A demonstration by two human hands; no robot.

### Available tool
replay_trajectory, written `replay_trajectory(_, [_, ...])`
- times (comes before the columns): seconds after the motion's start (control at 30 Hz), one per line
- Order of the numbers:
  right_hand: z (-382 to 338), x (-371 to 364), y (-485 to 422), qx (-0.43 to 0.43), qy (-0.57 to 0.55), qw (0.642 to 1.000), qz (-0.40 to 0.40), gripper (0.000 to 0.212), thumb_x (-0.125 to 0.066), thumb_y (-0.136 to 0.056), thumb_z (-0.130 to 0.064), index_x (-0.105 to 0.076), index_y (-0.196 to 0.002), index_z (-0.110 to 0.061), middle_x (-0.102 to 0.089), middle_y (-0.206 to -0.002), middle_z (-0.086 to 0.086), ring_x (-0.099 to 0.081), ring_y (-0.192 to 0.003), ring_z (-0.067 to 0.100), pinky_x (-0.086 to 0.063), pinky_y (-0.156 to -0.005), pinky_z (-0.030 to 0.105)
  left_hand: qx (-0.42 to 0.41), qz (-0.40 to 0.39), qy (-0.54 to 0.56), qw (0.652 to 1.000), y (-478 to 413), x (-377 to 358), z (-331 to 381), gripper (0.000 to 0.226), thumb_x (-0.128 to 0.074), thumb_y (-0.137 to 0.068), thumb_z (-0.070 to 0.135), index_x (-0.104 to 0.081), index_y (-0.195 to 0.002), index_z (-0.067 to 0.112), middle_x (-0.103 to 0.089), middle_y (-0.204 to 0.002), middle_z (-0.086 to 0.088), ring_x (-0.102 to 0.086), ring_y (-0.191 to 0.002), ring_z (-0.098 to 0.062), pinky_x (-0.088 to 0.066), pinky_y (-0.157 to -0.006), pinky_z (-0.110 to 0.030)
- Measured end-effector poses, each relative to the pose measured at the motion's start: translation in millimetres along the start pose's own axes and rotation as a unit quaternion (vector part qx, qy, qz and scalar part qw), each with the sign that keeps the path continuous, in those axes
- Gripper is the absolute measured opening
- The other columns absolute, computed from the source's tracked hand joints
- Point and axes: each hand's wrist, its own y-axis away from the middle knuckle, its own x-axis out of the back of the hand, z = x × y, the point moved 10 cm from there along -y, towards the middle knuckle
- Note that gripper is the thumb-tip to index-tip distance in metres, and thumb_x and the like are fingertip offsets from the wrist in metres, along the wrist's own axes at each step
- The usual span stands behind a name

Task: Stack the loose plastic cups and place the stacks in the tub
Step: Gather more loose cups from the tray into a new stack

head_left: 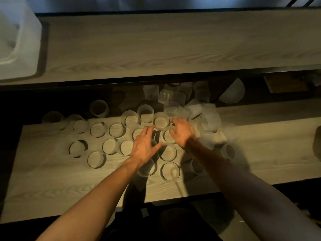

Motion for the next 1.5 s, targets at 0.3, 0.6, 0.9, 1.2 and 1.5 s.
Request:
replay_trajectory(0.3, [-118, -5, 9, 0.134, -0.109, 0.985, 0.007, 0.031, -0.055, -0.099, -0.04, -0.059, -0.127, -0.026, -0.06, -0.121, -0.006, -0.054, -0.107, 0.007, -0.049, -0.091, 0.031, 0.008, 0.071, 0.086, 0.994, 36, 62, -56, 0.073, -0.07, -0.088, 0.05, -0.035, -0.147, 0.026, -0.044, -0.144, 0.003, -0.051, -0.121, -0.008, -0.05, -0.099, -0.035])
replay_trajectory(0.6, [-248, -57, 25, 0.182, -0.17, 0.966, -0.063, 0.031, -0.061, -0.096, -0.037, -0.059, -0.126, -0.029, -0.058, -0.108, -0.011, -0.057, -0.094, 0.004, -0.053, -0.083, 0.03, 0.118, 0.191, 0.101, 0.969, 127, 145, -185, 0.06, -0.074, -0.088, 0.031, -0.045, -0.139, 0.022, -0.05, -0.134, 0.003, -0.053, -0.115, -0.006, -0.054, -0.095, -0.035])
replay_trajectory(0.9, [-354, -121, 29, 0.191, -0.095, 0.966, -0.145, 0.08, -0.074, -0.088, -0.035, -0.028, -0.154, -0.029, -0.039, -0.153, -0.001, -0.04, -0.14, 0.019, -0.037, -0.114, 0.039, 0.18, 0.214, 0.082, 0.957, 156, 188, -269, 0.096, -0.088, -0.073, 0.025, -0.03, -0.15, 0.017, -0.033, -0.153, -0.005, -0.042, -0.135, -0.022, -0.035, -0.11, -0.028])
replay_trajectory(1.2, [-385, -169, 3, 0.131, -0.016, 0.981, -0.143, 0.102, -0.081, -0.08, -0.033, -0.017, -0.158, -0.019, -0.052, -0.142, 0.01, -0.048, -0.132, 0.028, -0.034, -0.112, 0.04, 0.221, 0.093, 0.162, 0.957, 117, 169, -342, 0.115, -0.089, -0.071, 0.025, -0.014, -0.158, 0.026, -0.034, -0.16, 0.003, -0.034, -0.146, -0.02, -0.033, -0.116, -0.04])
replay_trajectory(1.5, [-390, -157, -5, 0.171, -0.11, 0.978, -0.052, 0.062, -0.078, -0.085, -0.035, -0.05, -0.136, -0.015, -0.068, -0.119, 0.002, -0.063, -0.109, 0.018, -0.051, -0.097, 0.034, 0.141, 0.102, 0.183, 0.968, 95, 184, -341, 0.079, -0.089, -0.071, 0.033, -0.046, -0.138, 0.035, -0.057, -0.137, 0.012, -0.051, -0.125, -0.008, -0.043, -0.099, -0.027])
